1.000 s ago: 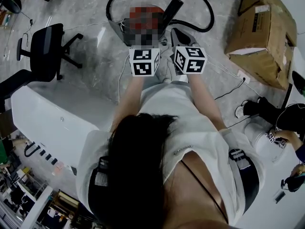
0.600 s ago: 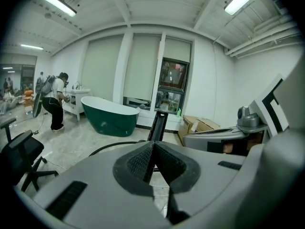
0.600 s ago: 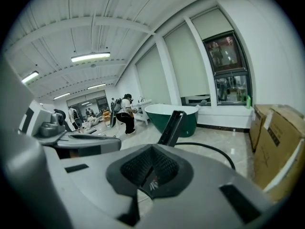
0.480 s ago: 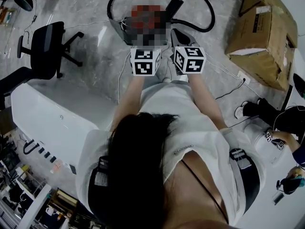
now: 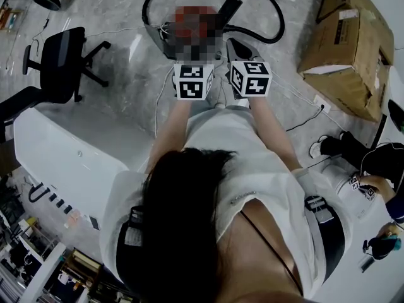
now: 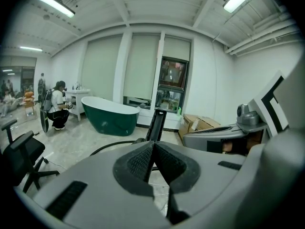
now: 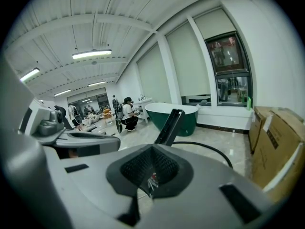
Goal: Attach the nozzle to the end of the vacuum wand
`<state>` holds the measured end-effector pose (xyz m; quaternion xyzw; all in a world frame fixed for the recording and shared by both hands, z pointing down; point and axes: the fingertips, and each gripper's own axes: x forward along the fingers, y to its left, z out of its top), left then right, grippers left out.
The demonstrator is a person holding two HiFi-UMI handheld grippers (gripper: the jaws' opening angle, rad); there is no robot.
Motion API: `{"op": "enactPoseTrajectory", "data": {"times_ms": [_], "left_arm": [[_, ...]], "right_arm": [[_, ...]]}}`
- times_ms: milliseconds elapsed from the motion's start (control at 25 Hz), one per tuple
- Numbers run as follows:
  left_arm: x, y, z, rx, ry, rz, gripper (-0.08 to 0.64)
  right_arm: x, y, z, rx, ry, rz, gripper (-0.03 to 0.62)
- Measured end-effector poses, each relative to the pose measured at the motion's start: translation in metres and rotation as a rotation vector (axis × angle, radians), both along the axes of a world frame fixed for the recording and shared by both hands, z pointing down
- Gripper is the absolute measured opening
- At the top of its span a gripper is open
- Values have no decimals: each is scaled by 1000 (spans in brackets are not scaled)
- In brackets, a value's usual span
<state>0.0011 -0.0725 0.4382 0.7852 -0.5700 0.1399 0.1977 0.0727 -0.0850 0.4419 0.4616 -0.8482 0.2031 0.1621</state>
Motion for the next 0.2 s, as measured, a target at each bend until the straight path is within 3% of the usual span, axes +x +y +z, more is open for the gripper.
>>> {"op": "enactPoseTrajectory", "data": {"times_ms": [200], "left_arm": [[0,4,3,-8,-8,0,2]], "right_arm": [[1,3,3,-5,6,3,15]]}}
